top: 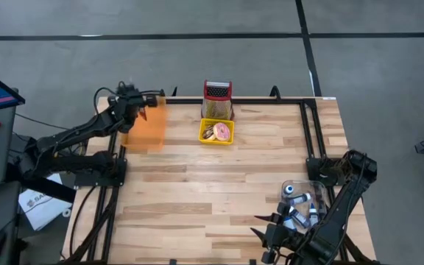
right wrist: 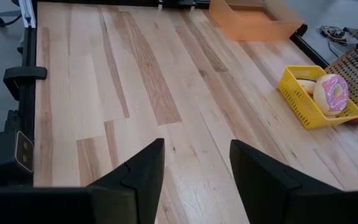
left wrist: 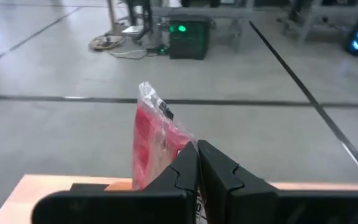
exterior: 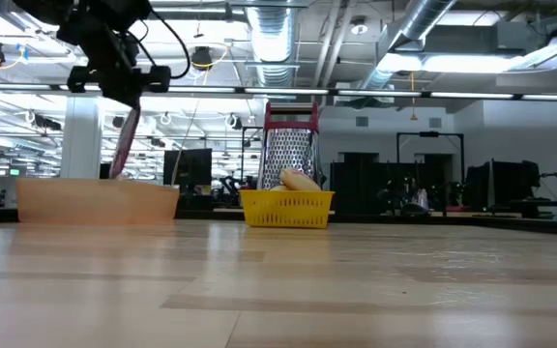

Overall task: Pick & Place Food Item
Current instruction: Put the popcorn bag into the orange bin, then return to Home Position

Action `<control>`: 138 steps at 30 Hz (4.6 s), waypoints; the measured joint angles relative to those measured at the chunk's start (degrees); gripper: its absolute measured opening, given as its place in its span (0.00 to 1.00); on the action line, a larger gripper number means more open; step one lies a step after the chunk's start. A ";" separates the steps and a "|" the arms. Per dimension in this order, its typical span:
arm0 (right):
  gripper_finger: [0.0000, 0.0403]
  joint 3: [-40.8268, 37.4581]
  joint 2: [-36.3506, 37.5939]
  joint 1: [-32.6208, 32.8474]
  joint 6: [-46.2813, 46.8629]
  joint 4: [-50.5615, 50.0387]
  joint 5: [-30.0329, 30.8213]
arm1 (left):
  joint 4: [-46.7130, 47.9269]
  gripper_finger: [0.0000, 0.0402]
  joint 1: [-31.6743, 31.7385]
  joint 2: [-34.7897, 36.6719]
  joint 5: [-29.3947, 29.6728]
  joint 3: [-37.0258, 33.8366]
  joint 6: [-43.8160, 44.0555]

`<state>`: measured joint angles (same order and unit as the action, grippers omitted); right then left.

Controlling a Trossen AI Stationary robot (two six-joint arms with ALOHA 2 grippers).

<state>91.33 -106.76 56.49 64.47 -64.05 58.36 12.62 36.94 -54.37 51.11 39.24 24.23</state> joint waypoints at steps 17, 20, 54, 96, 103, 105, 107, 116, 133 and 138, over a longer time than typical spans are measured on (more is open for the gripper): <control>0.43 -5.27 -0.42 0.83 4.63 1.86 0.14 | -10.32 0.00 -2.34 0.06 5.34 -13.66 23.61; 0.43 -5.44 -0.42 0.82 4.98 1.95 0.16 | -16.37 0.00 -3.08 0.11 4.05 -18.62 27.25; 0.43 -5.44 -0.42 -0.31 3.96 1.99 0.19 | -20.01 0.00 -11.20 0.09 -1.36 -28.15 21.02; 0.43 -5.44 -0.37 -1.11 4.07 1.95 0.16 | -46.60 0.13 -21.34 5.75 -70.62 -28.15 -8.81; 0.43 -5.44 -0.37 -0.56 4.55 2.43 -0.23 | -49.54 0.12 -40.80 10.34 -58.40 -32.02 -18.14; 0.43 -5.44 -0.37 -0.19 4.55 2.90 -0.25 | -46.79 0.12 -43.40 14.93 -55.89 -32.86 -19.49; 0.43 -5.42 -0.37 0.35 4.57 3.37 -0.09 | -41.17 0.12 -44.26 20.78 -54.92 -33.46 -20.51; 0.43 -5.42 -0.37 -0.84 4.51 3.30 0.36 | -17.91 0.10 -42.32 48.54 -55.43 -34.62 -19.59; 0.43 -5.40 -0.37 -2.05 -0.62 4.42 0.29 | -14.68 0.02 -42.61 52.63 -51.53 -38.84 -22.19; 0.43 -5.40 -0.37 -1.53 -3.45 4.54 5.70 | -14.93 0.02 -42.63 52.63 -48.41 -38.84 -21.69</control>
<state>85.93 -107.13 54.96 61.02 -59.51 64.06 -2.31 -5.69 -1.74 2.70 0.40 2.55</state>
